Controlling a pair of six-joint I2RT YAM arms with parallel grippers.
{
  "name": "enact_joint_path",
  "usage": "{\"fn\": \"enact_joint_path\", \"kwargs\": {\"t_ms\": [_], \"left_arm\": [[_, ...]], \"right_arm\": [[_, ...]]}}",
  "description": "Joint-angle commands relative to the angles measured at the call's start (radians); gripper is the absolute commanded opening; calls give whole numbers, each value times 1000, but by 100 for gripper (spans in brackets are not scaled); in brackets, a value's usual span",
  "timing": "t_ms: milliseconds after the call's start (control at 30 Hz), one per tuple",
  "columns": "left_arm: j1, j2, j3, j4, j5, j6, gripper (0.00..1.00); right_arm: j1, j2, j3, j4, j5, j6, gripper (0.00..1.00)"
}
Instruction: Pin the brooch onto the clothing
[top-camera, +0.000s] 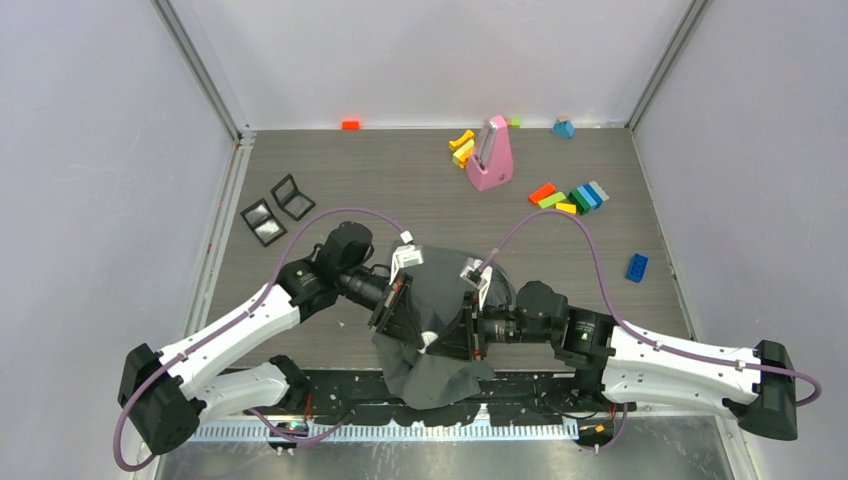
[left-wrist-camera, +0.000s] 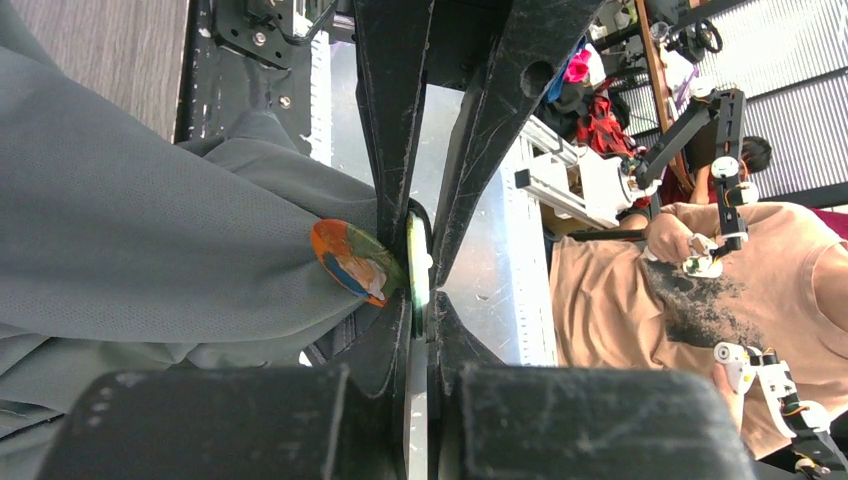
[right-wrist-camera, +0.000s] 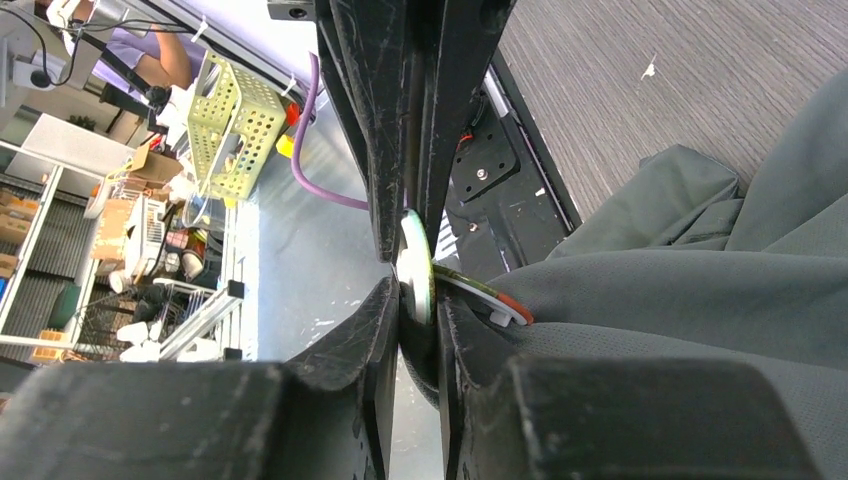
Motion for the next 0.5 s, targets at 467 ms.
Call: {"fn": "enact_joint_path", "kwargs": {"t_ms": [467], "left_arm": [[0, -33, 20, 15, 71, 11, 0]], "right_arm": [[-165, 81, 20, -80, 152, 229, 0]]}}
